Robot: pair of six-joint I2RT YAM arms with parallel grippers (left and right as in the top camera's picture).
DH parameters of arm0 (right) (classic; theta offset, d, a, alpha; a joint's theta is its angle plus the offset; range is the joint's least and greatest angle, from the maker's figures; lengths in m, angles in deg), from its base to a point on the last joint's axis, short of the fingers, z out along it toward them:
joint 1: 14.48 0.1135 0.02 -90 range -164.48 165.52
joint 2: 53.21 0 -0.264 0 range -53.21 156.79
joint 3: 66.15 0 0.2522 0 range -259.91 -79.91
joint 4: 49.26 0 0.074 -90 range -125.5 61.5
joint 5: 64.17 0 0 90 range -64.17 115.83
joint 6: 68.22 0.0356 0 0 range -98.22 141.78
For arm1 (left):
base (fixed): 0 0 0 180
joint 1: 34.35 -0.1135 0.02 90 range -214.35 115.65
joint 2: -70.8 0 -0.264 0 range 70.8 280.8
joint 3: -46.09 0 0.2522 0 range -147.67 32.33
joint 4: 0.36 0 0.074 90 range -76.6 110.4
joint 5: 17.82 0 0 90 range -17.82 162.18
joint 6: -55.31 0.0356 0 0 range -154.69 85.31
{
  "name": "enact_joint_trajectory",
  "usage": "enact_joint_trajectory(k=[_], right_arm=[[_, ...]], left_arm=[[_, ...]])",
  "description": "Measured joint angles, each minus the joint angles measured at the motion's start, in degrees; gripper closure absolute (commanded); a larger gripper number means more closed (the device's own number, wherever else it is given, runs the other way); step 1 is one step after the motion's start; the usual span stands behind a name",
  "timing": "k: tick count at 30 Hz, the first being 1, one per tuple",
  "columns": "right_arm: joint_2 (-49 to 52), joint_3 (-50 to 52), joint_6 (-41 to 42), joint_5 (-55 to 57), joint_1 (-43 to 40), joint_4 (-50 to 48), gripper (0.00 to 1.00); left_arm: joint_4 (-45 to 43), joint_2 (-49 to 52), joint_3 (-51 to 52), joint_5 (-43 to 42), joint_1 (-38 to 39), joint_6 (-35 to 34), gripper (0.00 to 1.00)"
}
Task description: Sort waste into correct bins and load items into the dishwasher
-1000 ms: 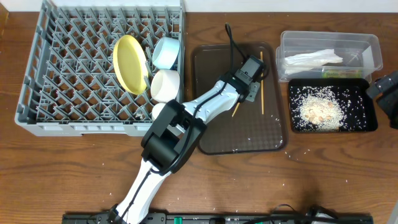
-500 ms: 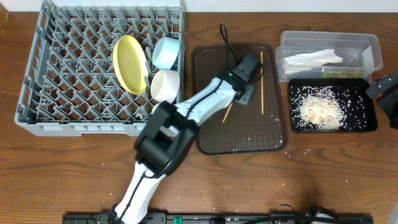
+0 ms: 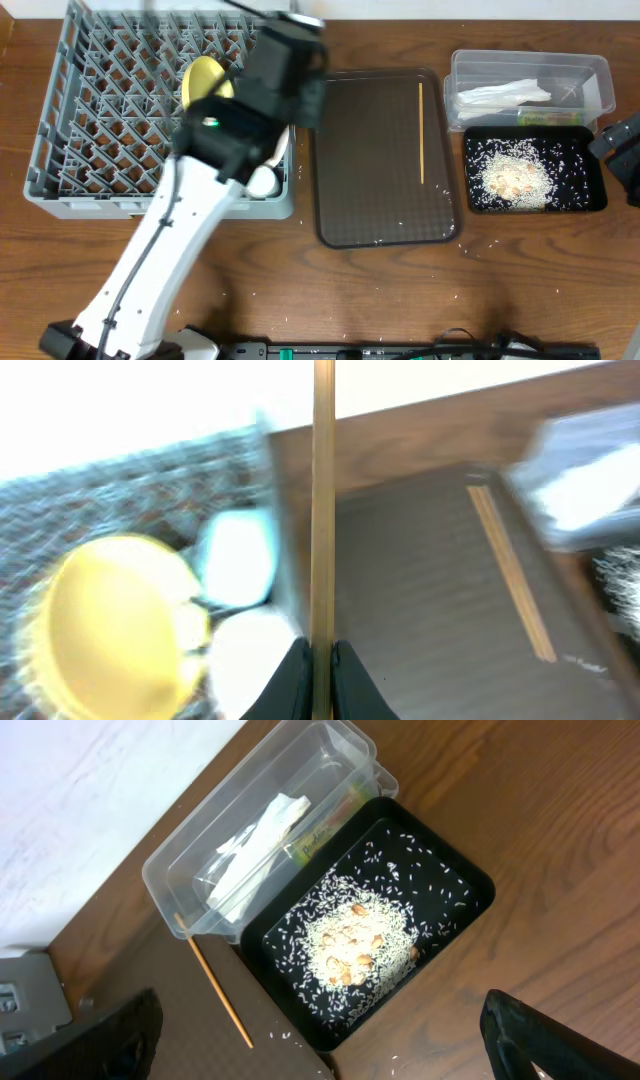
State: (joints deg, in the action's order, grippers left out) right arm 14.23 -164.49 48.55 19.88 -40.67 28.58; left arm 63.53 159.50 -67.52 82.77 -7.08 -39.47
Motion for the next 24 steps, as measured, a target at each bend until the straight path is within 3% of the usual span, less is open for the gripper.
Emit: enact_joint_trajectory(k=[10, 11, 14, 16, 24], right_arm=[[0.0, 0.0, 0.02, 0.0, 0.0, 0.0, 0.01], [0.0, 0.0, 0.0, 0.02, 0.0, 0.0, 0.01], [0.0, 0.0, 0.0, 0.0, 0.0, 0.0, 0.01], [0.0, 0.0, 0.02, 0.0, 0.0, 0.0, 0.01], [0.0, 0.0, 0.0, 0.0, 0.0, 0.0, 0.01]], left_arm=[[0.33, 10.88, 3.82, 3.1, -14.78, 3.08, 0.92], [-0.07, 12.98, 3.85, 3.17, -16.02, 3.61, 0.89], [-0.94, 17.35, 3.87, 3.37, -17.9, 5.25, 0.5], [-1.03, 20.04, 3.93, 3.34, -18.69, 5.68, 0.38], [-0.98, 21.94, 4.42, 2.54, -18.86, 6.29, 0.36]])
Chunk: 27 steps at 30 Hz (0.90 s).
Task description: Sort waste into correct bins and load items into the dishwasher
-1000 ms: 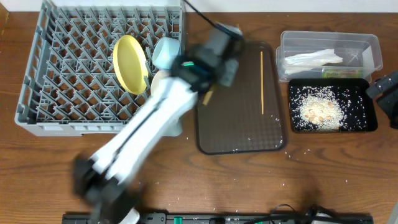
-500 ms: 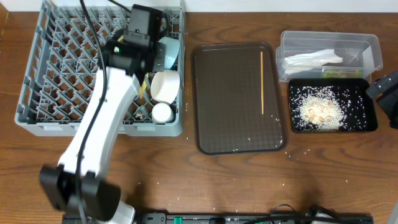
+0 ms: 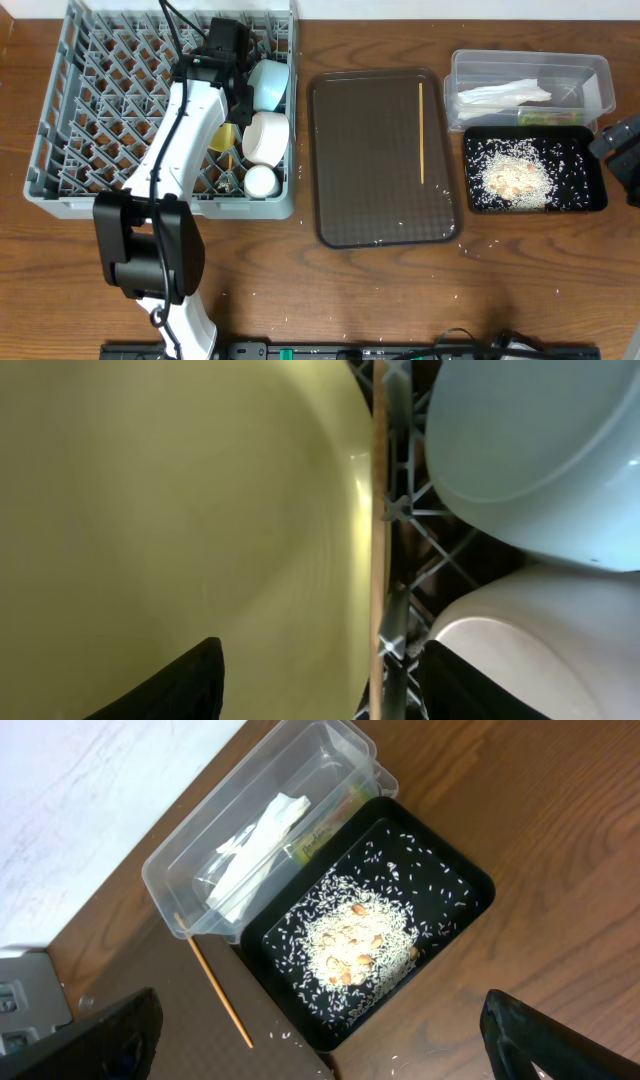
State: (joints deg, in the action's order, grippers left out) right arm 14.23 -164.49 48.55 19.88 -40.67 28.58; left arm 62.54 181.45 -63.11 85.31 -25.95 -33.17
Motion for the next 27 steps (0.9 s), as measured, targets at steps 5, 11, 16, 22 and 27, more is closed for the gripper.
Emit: enact_joint_trajectory(k=[5, 11, 16, 22, 27], right_arm=[[0.0, 0.0, 0.0, 0.0, 0.0, 0.0, 0.01], [0.0, 0.0, 0.02, 0.0, 0.0, -0.02, 0.01], [0.0, 0.0, 0.0, 0.0, 0.0, -0.02, 0.01], [0.0, 0.0, 0.0, 0.0, 0.0, 0.0, 0.01], [0.0, 0.0, 0.0, 0.0, 0.0, 0.0, 0.01]], left_arm=[[0.17, -3.13, -0.02, -6.12, -0.04, -0.83, 0.36], [0.13, -10.95, -0.44, -18.29, 0.2, -7.69, 0.37], [-0.76, -12.92, -1.14, -25.33, 2.73, -12.74, 0.37], [-3.19, -12.37, -1.14, -27.26, 10.91, -15.32, 0.37], [-5.95, -11.08, -1.14, -22.86, 17.27, -15.96, 0.37]])
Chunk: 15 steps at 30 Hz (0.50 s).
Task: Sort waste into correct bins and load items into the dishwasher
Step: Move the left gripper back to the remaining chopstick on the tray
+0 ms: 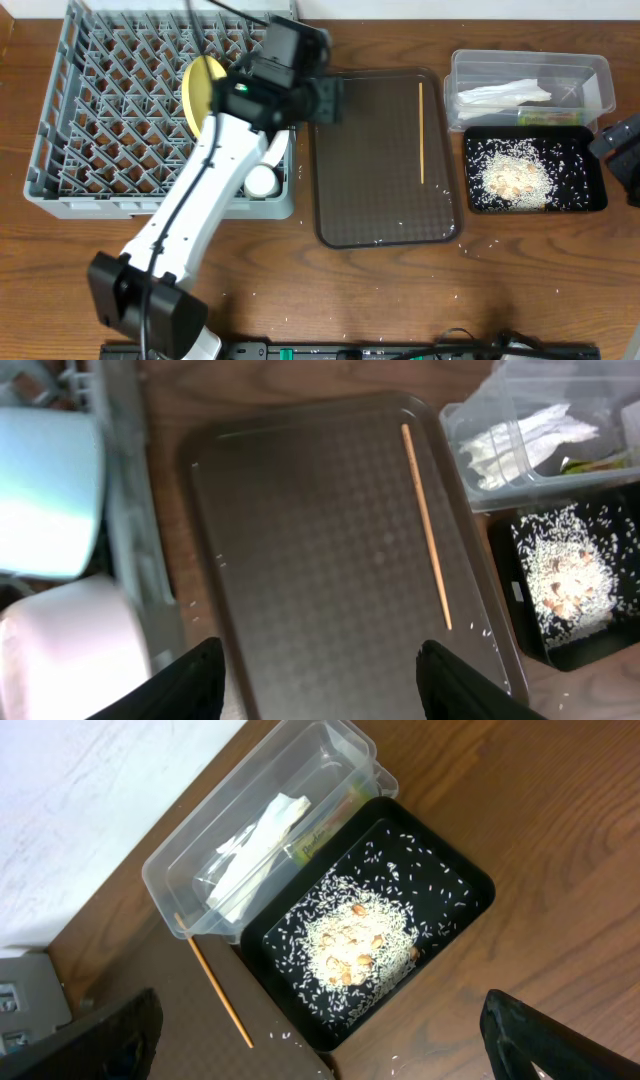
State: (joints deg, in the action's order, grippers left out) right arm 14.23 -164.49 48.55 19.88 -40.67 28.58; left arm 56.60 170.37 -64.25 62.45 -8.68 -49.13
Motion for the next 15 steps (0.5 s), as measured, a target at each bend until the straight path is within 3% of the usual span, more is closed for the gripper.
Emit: enact_joint_trajectory(k=[15], right_arm=[[0.0, 0.0, 0.02, 0.0, 0.0, 0.0, 0.01]], left_arm=[[-11.72, 17.55, 0.0, 2.84, 6.1, -0.42, 0.37]])
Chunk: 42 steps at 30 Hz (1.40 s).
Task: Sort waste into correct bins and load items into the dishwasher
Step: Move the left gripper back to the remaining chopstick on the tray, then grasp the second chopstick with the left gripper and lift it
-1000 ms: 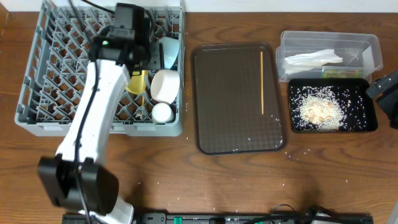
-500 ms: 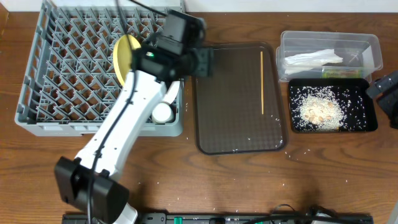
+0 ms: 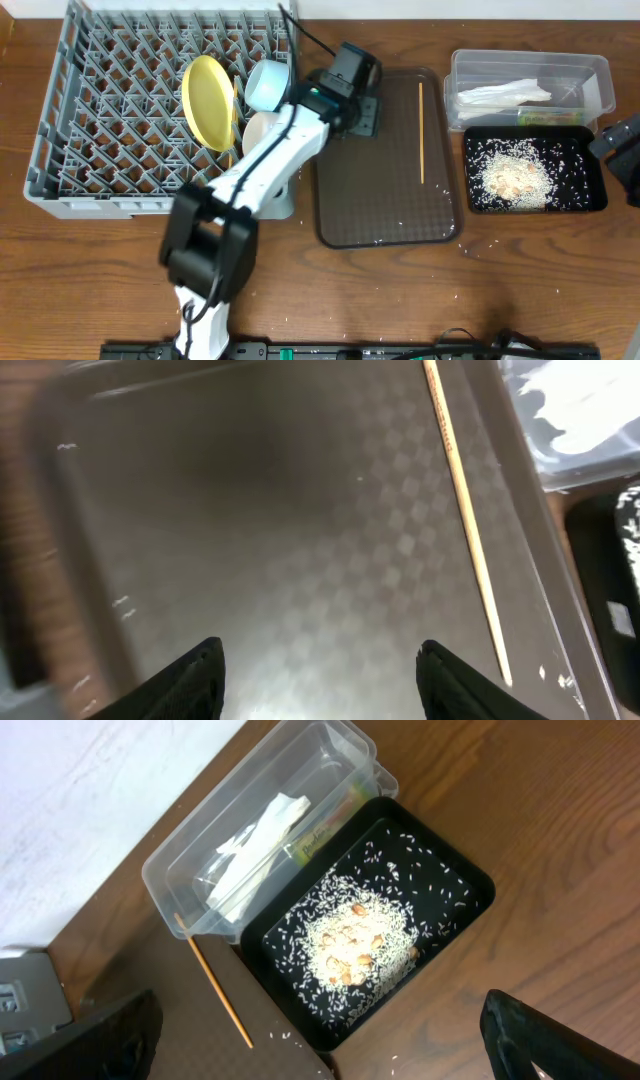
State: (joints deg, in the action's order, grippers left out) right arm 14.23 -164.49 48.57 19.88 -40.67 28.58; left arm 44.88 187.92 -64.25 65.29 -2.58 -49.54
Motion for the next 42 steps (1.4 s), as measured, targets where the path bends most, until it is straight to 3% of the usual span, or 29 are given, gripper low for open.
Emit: enact_joint_trajectory(k=[7, 21, 42], right_arm=[[0.0, 0.0, 0.0, 0.0, 0.0, -0.02, 0.01], [0.0, 0.0, -0.02, 0.0, 0.0, 0.0, 0.01], [0.0, 0.0, 0.0, 0.0, 0.0, 0.0, 0.01]], left_arm=[[-8.61, 6.91, 0.0, 0.33, 4.59, 2.29, 0.36], [-16.76, 10.78, 0.0, 13.0, 13.73, 4.02, 0.36], [-20.09, 16.85, -0.33, 17.33, 14.86, 4.59, 0.38]])
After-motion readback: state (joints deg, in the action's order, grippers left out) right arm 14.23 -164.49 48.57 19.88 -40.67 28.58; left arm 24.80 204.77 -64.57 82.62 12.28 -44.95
